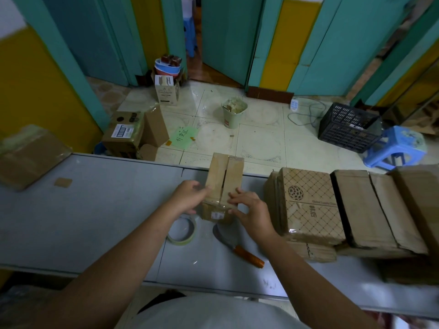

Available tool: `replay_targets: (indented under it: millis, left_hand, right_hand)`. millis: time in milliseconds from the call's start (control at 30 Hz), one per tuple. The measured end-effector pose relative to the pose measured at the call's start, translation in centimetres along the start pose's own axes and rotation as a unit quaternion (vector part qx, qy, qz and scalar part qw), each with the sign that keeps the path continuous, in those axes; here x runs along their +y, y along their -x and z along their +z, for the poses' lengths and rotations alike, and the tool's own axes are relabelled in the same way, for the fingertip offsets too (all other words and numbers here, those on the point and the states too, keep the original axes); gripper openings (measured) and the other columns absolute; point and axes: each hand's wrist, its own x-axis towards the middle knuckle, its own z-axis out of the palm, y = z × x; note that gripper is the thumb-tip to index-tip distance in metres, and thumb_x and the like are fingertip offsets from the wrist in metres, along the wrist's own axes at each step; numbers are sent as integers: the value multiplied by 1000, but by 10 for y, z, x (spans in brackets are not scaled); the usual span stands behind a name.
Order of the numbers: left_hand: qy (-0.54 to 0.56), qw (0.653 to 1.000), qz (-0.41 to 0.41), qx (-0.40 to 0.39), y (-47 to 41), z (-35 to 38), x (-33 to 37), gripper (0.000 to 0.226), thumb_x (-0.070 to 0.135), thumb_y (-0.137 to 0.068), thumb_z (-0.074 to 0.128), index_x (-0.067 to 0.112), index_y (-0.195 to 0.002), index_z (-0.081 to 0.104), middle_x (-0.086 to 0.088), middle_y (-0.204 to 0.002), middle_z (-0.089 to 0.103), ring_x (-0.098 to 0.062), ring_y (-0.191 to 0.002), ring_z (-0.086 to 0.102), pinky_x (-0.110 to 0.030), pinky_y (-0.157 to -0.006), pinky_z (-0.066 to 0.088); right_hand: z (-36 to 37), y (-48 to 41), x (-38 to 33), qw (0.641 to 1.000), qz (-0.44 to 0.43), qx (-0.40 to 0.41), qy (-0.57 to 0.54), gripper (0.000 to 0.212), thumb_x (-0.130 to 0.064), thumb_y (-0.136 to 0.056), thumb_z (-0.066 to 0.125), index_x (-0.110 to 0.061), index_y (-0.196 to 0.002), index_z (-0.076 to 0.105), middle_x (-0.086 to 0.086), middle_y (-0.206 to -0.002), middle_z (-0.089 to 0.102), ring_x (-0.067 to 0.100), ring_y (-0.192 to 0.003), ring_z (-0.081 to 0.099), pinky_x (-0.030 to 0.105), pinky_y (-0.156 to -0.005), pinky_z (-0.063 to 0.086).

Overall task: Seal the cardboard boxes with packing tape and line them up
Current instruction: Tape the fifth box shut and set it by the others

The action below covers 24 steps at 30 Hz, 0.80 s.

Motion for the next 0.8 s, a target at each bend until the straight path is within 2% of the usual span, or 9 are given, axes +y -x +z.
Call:
replay_targets:
  millis: [67,200,300,367,467,533,667,733,800]
  left_hand:
    - [1,1000,-1,-27,3,11,3,49,51,-102,65,22,-142,61,-2,-137,67,-25,-117,69,-46,-86,64]
    - [43,999,2,-16,4,22,4,25,38,-107,61,21,-122,70,-4,-116,76,-27,-109,73,-56,-95,61]
    - [128,991,-11,-25,4,11,-7,23,29,-109,60,18,-126,70,-3,-118,77,-28,-116,71,-57,-98,59]
    - [214,976,-25,-40,6,-1,-14,22,24,-109,59,16,-127,70,-5,-116,79,-29,-120,70,-52,-90,62]
    - [330,938,-39,-100,11,-14,-21,28,21,-108,58,13,-133,67,-13,-126,76,-32,-121,71,-53,-84,64]
    - [370,918,-48,-134,15,-17,-23,34,23,-104,60,14,-136,65,-17,-133,72,-33,-119,72,-57,-89,62]
    - [404,900,-57,-155,22,-16,-27,43,30,-99,58,16,-139,62,-18,-137,70,-36,-123,69,-60,-96,59]
    - [383,912,-47,-137,24,-15,-27,39,27,-106,55,19,-143,61,-16,-136,71,-38,-126,67,-61,-100,57]
    - [304,950,-12,-72,26,-10,-23,37,21,-110,54,26,-146,56,-9,-135,71,-30,-116,72,-55,-94,61]
  right_hand:
    - [1,3,-3,1000,-1,-6,0,35,-10,-81,87,-13,-115,78,-3,-131,70,7,-140,50,32,-120,40]
    - [1,13,-7,999,8,-20,-42,43,-21,-87,84,-19,-128,71,-7,-145,61,4,-149,39,26,-121,34]
    - [0,18,-10,988,65,73,-121,37,-21,-98,71,-23,-135,64,-6,-144,61,6,-139,51,34,-116,45]
    - [-2,15,-10,973,134,119,-148,40,-26,-101,69,-20,-139,60,-3,-140,62,11,-132,56,44,-113,49]
    - [-3,8,-13,935,261,62,-231,81,-47,-91,78,-22,-158,40,2,-153,52,20,-138,52,44,-113,48]
    - [-4,2,-15,891,319,-3,-324,99,-55,-79,86,-28,-159,35,1,-143,61,23,-126,63,44,-103,54]
    - [-5,-4,-17,837,312,-87,-440,89,-53,-71,92,-33,-147,51,3,-131,72,29,-120,70,60,-100,56]
    - [-5,-4,-17,848,301,-67,-430,89,-51,-71,92,-34,-148,50,3,-129,73,28,-118,72,59,-98,58]
    - [-6,-3,-18,863,293,-28,-410,86,-47,-75,91,-34,-148,48,3,-128,74,27,-114,73,56,-96,60]
